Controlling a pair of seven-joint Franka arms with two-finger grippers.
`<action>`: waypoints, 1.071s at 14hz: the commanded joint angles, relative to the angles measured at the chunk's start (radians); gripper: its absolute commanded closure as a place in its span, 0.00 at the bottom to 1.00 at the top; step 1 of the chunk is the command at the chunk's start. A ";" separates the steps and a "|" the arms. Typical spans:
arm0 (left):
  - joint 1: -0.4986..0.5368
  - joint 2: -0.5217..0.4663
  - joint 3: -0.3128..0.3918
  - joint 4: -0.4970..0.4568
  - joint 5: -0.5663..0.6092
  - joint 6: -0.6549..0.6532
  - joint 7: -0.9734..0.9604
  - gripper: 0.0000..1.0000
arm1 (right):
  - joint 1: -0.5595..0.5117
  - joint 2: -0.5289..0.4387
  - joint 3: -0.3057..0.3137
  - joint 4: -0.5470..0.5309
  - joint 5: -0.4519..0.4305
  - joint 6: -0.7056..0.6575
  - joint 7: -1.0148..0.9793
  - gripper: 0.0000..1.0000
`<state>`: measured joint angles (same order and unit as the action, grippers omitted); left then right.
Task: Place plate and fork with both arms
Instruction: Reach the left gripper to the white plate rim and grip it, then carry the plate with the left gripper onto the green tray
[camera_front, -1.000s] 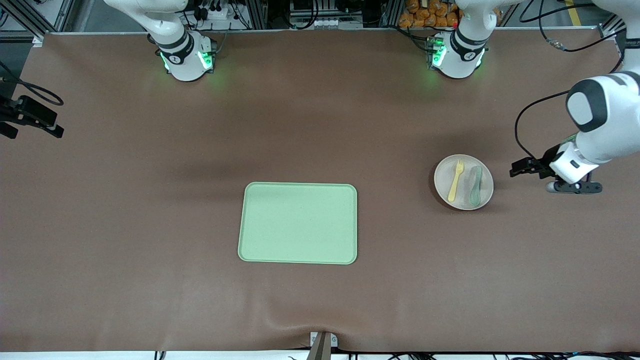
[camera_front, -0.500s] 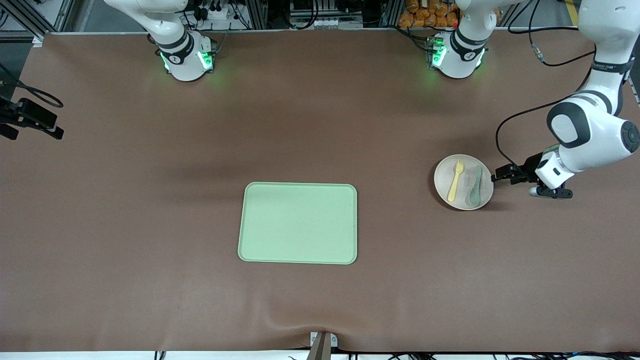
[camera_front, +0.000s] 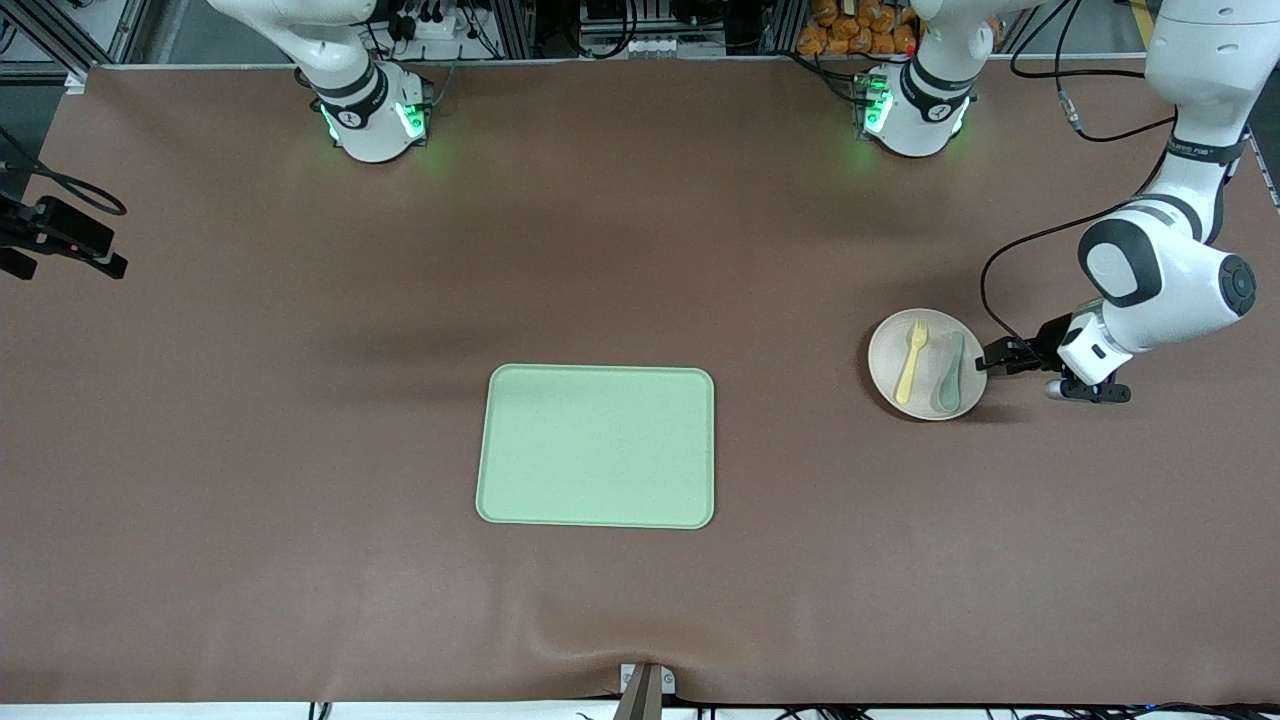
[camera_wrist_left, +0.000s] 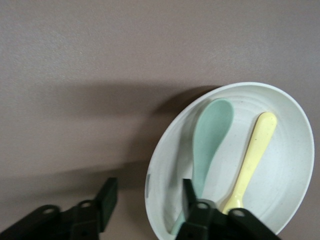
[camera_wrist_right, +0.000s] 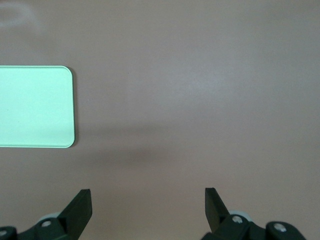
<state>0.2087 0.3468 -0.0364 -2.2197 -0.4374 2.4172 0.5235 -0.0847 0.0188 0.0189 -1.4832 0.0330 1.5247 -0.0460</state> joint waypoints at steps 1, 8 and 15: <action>-0.003 0.023 -0.005 0.009 -0.044 0.014 0.030 0.46 | -0.017 -0.002 0.012 0.003 -0.004 -0.005 -0.003 0.00; -0.003 0.060 -0.005 0.017 -0.044 0.014 0.046 0.60 | -0.017 -0.003 0.012 0.003 -0.004 -0.005 -0.003 0.00; 0.001 0.051 -0.010 0.040 -0.044 -0.003 0.052 1.00 | -0.018 -0.002 0.012 0.003 -0.004 -0.005 -0.003 0.00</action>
<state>0.2061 0.4013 -0.0408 -2.2031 -0.4582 2.4200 0.5515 -0.0849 0.0189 0.0189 -1.4832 0.0330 1.5247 -0.0460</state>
